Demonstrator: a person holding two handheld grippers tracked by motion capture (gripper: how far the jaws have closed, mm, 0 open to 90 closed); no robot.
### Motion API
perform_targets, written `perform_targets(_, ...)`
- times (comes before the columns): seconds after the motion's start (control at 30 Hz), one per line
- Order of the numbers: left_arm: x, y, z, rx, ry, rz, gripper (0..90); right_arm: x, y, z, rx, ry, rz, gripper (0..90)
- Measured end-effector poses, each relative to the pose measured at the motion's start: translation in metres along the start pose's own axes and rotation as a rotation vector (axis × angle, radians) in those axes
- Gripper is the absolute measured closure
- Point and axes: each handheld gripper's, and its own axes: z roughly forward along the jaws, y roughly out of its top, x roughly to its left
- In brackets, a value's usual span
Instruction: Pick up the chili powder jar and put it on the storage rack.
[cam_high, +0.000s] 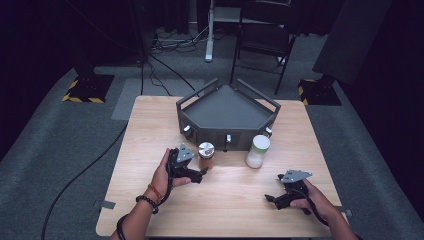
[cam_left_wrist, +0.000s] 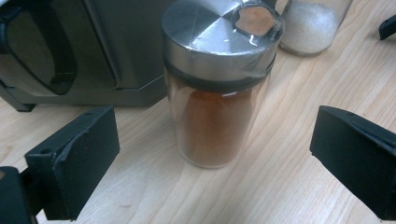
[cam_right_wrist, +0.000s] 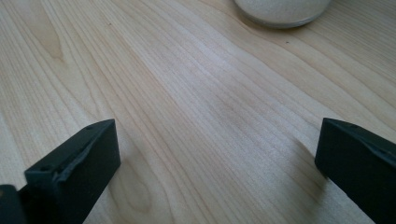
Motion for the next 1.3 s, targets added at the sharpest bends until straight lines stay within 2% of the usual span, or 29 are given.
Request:
perform_targets(0.43, 0.000, -0.003, 0.024, -0.035, -0.017, -0.086, 2.8, 0.000, 0.000, 0.000, 0.000, 0.000, 0.000, 0.0)
perform_targets(0.7, -0.008, -0.004, 0.034, -0.049, 0.024, -0.097, 5.5, 0.000, 0.000, 0.000, 0.000, 0.000, 0.000, 0.0)
perform_targets(0.8, -0.012, -0.002, 0.037, -0.038, 0.056, -0.060, 10.8, 0.000, 0.000, 0.000, 0.000, 0.000, 0.000, 0.0)
perform_targets(0.87, -0.009, -0.006, 0.038, -0.062, 0.045, -0.098, 13.9, 0.000, 0.000, 0.000, 0.000, 0.000, 0.000, 0.0)
perform_targets(0.9, -0.008, -0.007, 0.038, -0.068, 0.043, -0.103, 15.8, 0.000, 0.000, 0.000, 0.000, 0.000, 0.000, 0.0)
perform_targets(1.1, -0.009, -0.008, 0.042, -0.089, 0.028, -0.073, 24.2, 0.000, 0.000, 0.000, 0.000, 0.000, 0.000, 0.0)
perform_targets(1.3, -0.009, -0.010, 0.045, -0.115, 0.026, -0.097, 30.7, 0.000, 0.000, 0.000, 0.000, 0.001, 0.001, 0.0)
